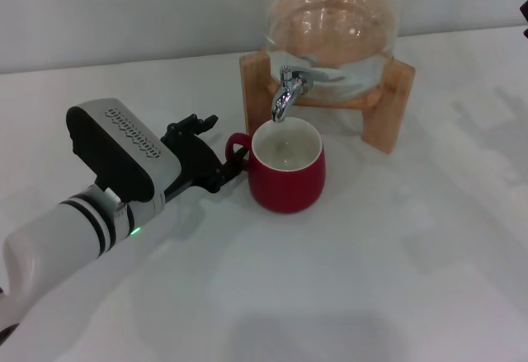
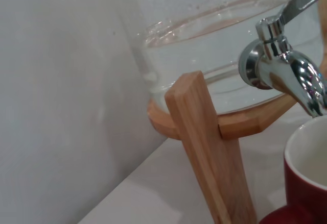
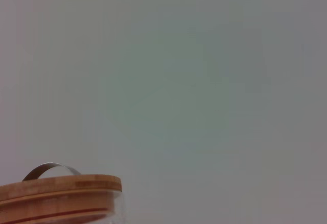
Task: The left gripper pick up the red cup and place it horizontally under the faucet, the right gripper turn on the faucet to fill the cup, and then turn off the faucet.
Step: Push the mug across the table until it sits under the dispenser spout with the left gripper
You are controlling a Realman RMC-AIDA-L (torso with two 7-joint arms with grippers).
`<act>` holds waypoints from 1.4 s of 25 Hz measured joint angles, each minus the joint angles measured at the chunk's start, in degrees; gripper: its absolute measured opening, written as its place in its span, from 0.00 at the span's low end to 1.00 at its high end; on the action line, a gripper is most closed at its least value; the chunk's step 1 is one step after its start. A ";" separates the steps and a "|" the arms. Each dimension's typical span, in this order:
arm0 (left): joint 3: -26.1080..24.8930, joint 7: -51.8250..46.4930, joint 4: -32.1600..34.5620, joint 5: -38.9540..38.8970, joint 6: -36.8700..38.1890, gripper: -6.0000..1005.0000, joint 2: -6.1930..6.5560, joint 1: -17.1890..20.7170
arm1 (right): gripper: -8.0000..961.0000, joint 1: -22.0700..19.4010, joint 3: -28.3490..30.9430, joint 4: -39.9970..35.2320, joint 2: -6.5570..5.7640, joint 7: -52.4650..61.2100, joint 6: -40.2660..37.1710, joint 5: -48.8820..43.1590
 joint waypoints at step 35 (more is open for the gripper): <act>-0.19 0.04 -0.02 -2.54 0.10 0.66 -0.13 0.57 | 0.90 0.18 -0.17 0.00 0.00 0.00 -0.11 0.01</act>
